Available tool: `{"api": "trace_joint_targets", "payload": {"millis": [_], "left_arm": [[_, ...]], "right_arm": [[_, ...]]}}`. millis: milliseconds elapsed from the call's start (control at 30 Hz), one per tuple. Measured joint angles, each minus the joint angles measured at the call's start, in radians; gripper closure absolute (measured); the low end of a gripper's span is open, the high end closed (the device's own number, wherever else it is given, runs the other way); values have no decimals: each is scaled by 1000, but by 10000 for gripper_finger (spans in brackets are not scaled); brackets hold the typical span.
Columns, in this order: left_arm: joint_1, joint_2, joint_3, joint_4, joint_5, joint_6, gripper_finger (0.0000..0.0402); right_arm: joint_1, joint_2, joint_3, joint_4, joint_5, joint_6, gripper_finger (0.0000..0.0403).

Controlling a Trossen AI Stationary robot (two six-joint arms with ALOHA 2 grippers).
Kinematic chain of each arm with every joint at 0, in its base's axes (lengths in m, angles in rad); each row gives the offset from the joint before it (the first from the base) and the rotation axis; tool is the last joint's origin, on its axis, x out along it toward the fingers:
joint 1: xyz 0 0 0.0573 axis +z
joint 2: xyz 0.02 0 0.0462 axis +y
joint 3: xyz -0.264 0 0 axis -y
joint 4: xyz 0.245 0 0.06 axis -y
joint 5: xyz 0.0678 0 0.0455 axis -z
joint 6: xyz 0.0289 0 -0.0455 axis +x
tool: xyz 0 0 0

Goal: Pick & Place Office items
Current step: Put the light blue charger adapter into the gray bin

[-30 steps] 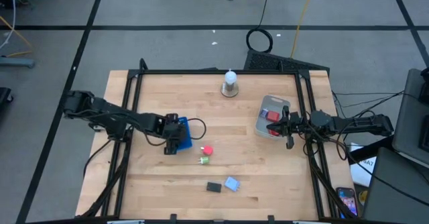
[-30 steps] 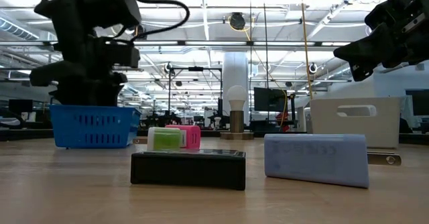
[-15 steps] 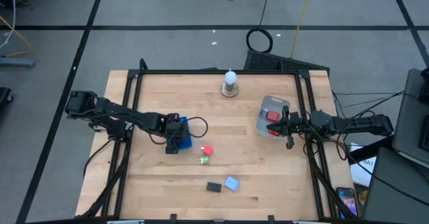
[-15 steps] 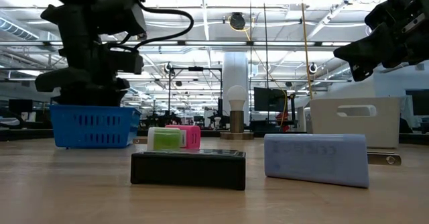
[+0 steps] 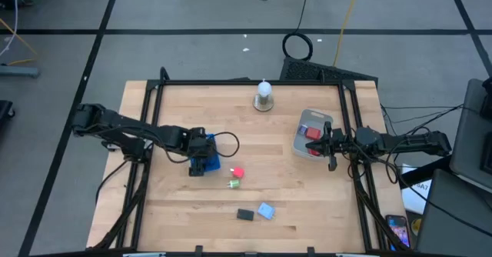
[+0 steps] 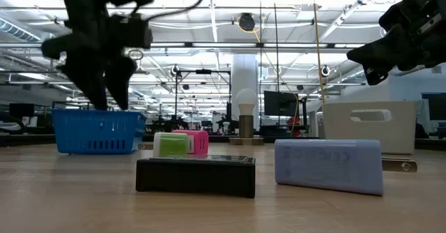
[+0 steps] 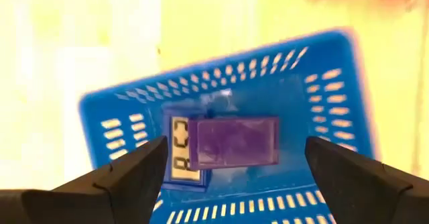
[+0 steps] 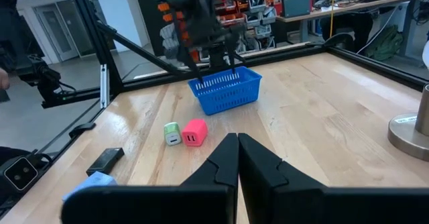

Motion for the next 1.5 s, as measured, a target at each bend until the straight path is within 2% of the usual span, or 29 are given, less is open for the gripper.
{"api": "trace_joint_targets", "payload": {"millis": [167, 300, 433, 567, 733, 833, 1000, 1100, 1300, 1500], "left_arm": [[-32, -118, 25, 28, -47, 60, 56], [-46, -305, -15, 143, -7, 109, 100], [-45, -519, -120, 264, 20, 122, 178], [-45, -734, -287, 390, -49, 81, 273], [-37, -962, -463, 488, -71, 22, 386], [-26, -1084, -518, 483, -93, 4, 388], [-28, -1250, -590, 482, 57, 41, 398], [-27, -1318, -614, 486, 41, 2, 395], [-27, -1387, -673, 489, -23, -4, 396], [-27, -1390, -729, 489, -51, -9, 397]], "right_arm": [[0, 0, 0, -1, 0, -3, 403], [0, 0, 0, -2, 0, 0, 403], [0, 0, 0, -2, 0, 13, 403], [0, 0, 0, -3, 0, 13, 403], [0, 0, 0, -2, 0, 25, 403], [0, 0, 0, -1, 0, 40, 403], [0, 0, 0, 0, 1, 37, 403], [0, 0, 0, 1, 3, 28, 403], [0, 0, 0, 2, 4, 17, 403], [0, 0, 0, 3, 6, 14, 403]]}}
